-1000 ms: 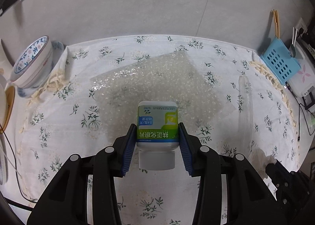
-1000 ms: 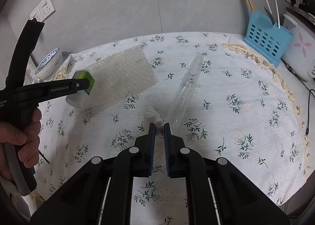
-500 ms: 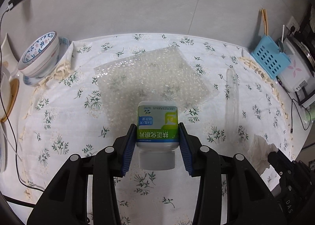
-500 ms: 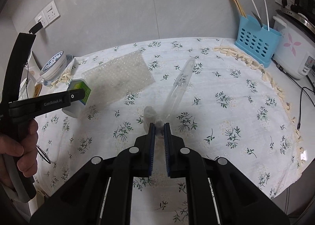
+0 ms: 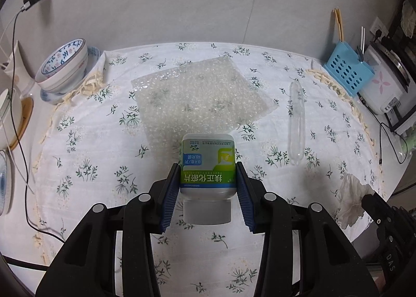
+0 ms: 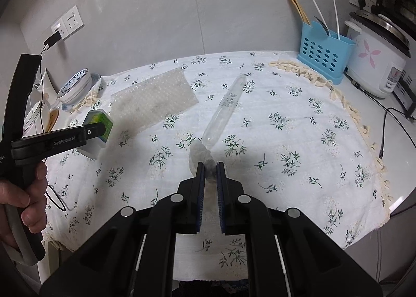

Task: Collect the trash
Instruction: 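Lift the white bottle with the left tool while the right tool lifts the tissue, then carry the bottle and tissue off the counter down over the black bin, then open the left tool to drop the white bottle into the bin, then open the right tool to drop the tissue into the bin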

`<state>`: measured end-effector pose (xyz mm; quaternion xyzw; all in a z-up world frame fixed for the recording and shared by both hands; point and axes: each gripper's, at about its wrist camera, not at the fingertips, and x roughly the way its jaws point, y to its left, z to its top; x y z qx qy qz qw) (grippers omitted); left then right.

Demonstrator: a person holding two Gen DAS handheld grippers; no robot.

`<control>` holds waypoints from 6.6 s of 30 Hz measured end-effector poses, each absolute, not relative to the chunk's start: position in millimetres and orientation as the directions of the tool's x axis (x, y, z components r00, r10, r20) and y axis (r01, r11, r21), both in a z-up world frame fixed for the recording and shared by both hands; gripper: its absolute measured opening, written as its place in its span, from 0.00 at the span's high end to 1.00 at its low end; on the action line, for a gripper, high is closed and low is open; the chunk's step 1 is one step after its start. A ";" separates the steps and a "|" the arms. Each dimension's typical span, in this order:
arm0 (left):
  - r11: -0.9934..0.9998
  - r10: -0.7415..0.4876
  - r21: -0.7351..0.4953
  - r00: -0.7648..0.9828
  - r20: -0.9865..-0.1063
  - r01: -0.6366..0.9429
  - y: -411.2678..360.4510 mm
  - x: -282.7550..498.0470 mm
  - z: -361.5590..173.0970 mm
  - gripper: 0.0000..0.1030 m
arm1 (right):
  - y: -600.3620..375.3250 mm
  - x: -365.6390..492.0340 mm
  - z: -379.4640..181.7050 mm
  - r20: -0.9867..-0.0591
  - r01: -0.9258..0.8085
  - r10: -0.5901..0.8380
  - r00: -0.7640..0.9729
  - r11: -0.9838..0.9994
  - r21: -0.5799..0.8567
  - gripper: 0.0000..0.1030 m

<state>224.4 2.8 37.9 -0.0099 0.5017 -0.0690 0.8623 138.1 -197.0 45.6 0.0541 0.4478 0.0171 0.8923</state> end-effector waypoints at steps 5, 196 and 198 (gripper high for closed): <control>0.990 -0.133 -0.091 0.493 -0.860 0.108 1.5 204.9 42.2 0.60 | -199.2 123.4 48.9 -0.792 0.019 0.073 0.606 0.994 0.107 0.92; 0.995 -0.101 -0.087 0.444 -0.890 0.051 -31.8 -28.1 -85.9 0.06 | -224.4 -41.4 -74.7 -0.889 -0.065 0.008 0.458 0.998 -0.025 0.15; 0.994 -0.108 -0.096 0.450 -0.887 0.048 -29.3 -25.8 -77.4 0.06 | -223.4 -39.3 -63.2 -0.880 -0.066 0.005 0.475 0.997 -0.030 0.15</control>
